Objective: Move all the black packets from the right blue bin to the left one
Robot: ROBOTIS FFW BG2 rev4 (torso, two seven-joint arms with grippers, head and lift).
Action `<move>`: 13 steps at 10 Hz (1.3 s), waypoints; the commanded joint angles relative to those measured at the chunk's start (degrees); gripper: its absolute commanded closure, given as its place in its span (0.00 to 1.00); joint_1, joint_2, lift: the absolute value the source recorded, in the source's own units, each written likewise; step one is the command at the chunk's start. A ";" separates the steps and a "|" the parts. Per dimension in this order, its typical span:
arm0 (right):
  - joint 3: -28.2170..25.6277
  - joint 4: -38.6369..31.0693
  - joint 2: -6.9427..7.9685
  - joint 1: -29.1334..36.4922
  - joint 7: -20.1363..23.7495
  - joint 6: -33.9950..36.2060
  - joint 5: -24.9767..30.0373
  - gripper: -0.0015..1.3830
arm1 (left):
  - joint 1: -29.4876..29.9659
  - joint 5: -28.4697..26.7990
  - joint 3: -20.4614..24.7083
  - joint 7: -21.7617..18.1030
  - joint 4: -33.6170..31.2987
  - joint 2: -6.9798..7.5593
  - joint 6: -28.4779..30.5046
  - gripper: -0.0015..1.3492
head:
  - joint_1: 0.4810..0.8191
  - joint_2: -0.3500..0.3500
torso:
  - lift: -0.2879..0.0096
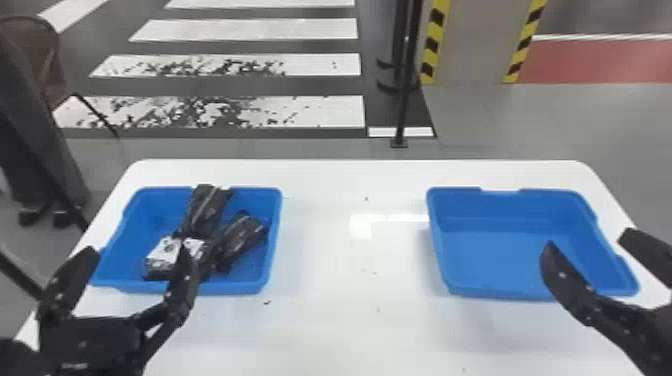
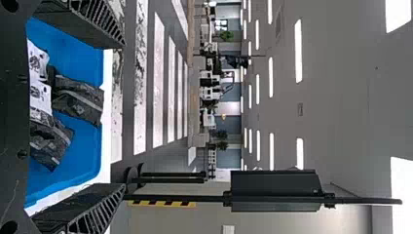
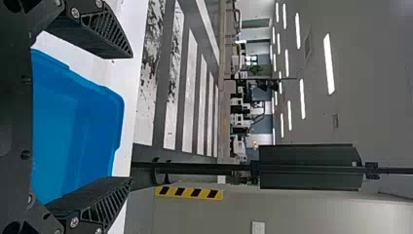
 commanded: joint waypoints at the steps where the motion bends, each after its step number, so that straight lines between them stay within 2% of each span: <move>1: 0.00 0.00 0.00 0.00 0.00 0.00 -0.03 0.10 | -0.05 -0.02 -0.05 0.00 0.00 -0.15 -0.07 0.00 | 0.63 0.55 | 0.50; 13: 0.00 0.00 0.00 0.28 0.00 -0.56 -0.49 0.10 | -0.05 0.21 -0.17 -0.09 0.00 -0.15 -0.77 0.00 | 0.63 0.55 | 0.50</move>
